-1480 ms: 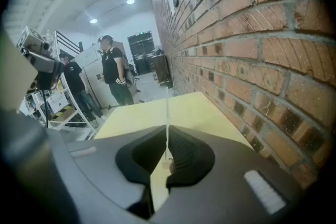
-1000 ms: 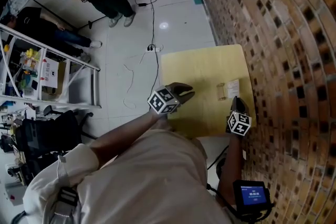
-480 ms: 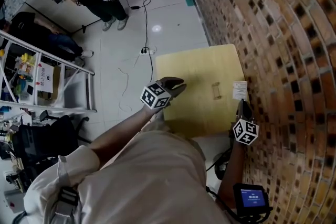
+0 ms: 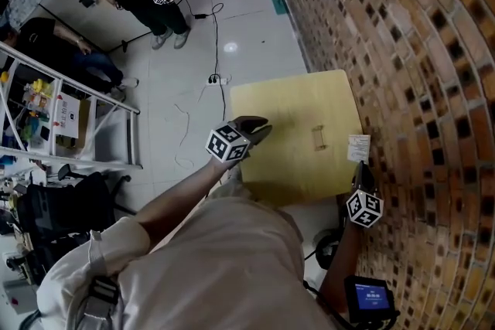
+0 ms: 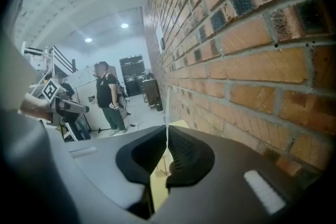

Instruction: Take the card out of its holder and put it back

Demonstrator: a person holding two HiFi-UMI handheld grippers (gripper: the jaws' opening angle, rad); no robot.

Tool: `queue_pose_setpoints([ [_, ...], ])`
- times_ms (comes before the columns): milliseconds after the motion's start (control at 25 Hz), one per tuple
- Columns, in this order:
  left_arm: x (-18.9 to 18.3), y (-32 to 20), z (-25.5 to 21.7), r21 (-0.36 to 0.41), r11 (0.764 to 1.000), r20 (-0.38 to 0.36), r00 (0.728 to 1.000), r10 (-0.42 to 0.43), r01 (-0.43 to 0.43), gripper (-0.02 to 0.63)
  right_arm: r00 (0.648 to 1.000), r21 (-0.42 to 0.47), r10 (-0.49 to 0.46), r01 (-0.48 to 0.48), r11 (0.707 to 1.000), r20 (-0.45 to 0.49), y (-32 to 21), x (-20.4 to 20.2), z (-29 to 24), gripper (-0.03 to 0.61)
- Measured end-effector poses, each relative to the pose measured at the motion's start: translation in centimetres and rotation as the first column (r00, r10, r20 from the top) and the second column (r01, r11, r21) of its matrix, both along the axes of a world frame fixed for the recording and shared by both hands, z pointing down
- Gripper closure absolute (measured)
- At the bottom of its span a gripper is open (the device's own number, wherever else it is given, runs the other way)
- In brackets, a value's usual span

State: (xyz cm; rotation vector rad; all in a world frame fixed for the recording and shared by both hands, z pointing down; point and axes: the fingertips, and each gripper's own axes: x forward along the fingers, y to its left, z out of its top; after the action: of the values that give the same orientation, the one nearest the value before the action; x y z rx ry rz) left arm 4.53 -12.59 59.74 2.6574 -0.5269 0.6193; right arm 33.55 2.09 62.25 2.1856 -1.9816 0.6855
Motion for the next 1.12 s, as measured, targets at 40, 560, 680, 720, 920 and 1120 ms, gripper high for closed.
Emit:
queue_pose_setpoints([
  [40, -0.1, 0.1, 0.1, -0.001, 1.0, 0.001, 1.0, -0.002, 0.002, 0.509, 1.0, -0.004, 0.003, -0.003, 1.0, 0.003, 0.2, 0.0, 0.3, 0.567],
  [560, -0.7, -0.1, 1.3, -0.02, 0.999, 0.011, 0.999, -0.03, 0.03, 0.505, 1.0, 0.0, 0.013, -0.013, 1.0, 0.016, 0.9, 0.1, 0.4, 0.568],
  [680, -0.4, 0.2, 1.9, -0.036, 0.999, 0.038, 0.999, -0.016, 0.017, 0.511, 1.0, -0.003, 0.012, -0.012, 1.0, 0.011, 1.0, 0.1, 0.3, 0.568],
  [720, -0.4, 0.1, 2.1, -0.042, 0.999, 0.04, 0.999, -0.018, 0.019, 0.512, 1.0, -0.003, 0.011, -0.01, 1.0, 0.01, 1.0, 0.0, 0.2, 0.568],
  [920, 0.1, -0.5, 1.5, -0.057, 0.997, -0.01, 0.999, -0.046, 0.045, 0.48, 1.0, -0.007, -0.003, 0.003, 1.0, 0.006, 0.6, 0.0, 0.1, 0.568],
  [1120, 0.3, -0.8, 1.3, -0.051, 0.997, -0.012, 0.999, -0.05, 0.049, 0.479, 1.0, -0.016, -0.029, 0.029, 0.999, -0.003, -0.2, -0.4, 0.3, 0.568],
])
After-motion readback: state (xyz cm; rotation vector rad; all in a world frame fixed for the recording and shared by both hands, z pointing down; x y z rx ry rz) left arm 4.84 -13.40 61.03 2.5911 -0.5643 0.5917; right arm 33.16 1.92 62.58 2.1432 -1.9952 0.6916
